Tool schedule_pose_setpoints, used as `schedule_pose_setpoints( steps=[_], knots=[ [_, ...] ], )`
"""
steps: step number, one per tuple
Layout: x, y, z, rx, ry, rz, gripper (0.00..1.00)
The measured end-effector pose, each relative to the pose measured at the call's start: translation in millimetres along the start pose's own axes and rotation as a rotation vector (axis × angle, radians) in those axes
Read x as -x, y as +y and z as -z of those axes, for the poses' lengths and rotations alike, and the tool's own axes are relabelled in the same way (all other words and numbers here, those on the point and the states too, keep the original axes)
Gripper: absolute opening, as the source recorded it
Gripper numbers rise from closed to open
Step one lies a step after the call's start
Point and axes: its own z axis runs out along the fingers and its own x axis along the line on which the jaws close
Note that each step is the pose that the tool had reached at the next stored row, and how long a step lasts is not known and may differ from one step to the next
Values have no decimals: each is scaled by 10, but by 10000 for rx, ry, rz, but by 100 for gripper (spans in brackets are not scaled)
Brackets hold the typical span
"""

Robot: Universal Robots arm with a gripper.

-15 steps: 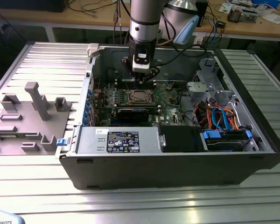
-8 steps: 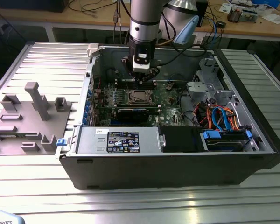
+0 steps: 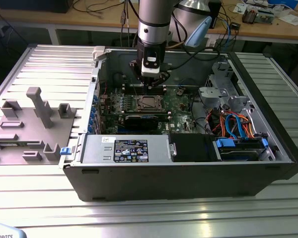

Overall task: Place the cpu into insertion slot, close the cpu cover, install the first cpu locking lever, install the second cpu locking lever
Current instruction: 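Install the first cpu locking lever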

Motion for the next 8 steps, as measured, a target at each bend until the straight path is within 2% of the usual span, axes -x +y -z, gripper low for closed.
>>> schedule_pose_setpoints(
  steps=[8],
  knots=[
    [0, 0, 0, -1, -3, 95, 11]
  ],
)
